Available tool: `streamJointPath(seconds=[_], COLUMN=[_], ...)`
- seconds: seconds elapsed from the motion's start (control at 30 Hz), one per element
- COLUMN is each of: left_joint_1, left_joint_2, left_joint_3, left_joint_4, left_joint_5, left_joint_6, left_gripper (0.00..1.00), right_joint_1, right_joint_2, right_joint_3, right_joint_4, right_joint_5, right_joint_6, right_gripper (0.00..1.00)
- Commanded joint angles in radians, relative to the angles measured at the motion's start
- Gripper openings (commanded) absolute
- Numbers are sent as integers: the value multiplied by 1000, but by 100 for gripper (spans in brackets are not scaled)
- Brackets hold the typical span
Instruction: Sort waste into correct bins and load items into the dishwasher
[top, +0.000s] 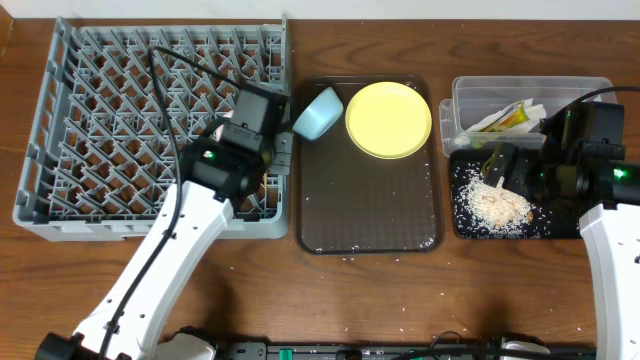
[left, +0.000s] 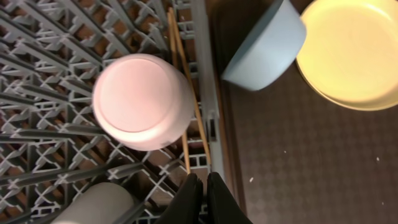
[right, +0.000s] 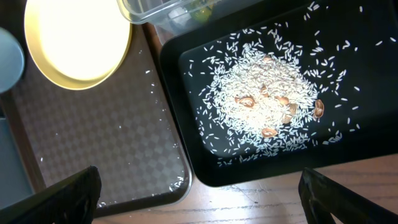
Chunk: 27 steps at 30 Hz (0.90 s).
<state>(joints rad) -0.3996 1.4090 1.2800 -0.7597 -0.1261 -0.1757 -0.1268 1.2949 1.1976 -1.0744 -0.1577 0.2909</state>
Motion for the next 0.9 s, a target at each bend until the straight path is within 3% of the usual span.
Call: streamJointPath(seconds=[0.0,0.1,0.37,0.5,0.7,0.87], left_joint_1=[30,21,-6,-6,-6,-6], left_joint_2=[-30,-9,129,216,349,468], left_joint_3=[9,3,0,0,2,43], left_joint_4=[3,38,259,460,684,731], left_joint_5=[105,192,194,194,198,258], left_joint_6=[17,14,15,15,14,15], left_gripper=[7,8,17,50,54,54], right_joint_1=[-10,-10,-10,-10,-10,-10], right_joint_2=[0,0,0,0,0,0], right_joint_3=[18,18,18,18,18,18], right_joint_4=[0,0,0,0,0,0], right_joint_5=[-4,-4,-4,-4,-4,-4], right_joint_6=[-16,-16,-16,-16,-16,-16], right_gripper=[99,99,99,99,99,99])
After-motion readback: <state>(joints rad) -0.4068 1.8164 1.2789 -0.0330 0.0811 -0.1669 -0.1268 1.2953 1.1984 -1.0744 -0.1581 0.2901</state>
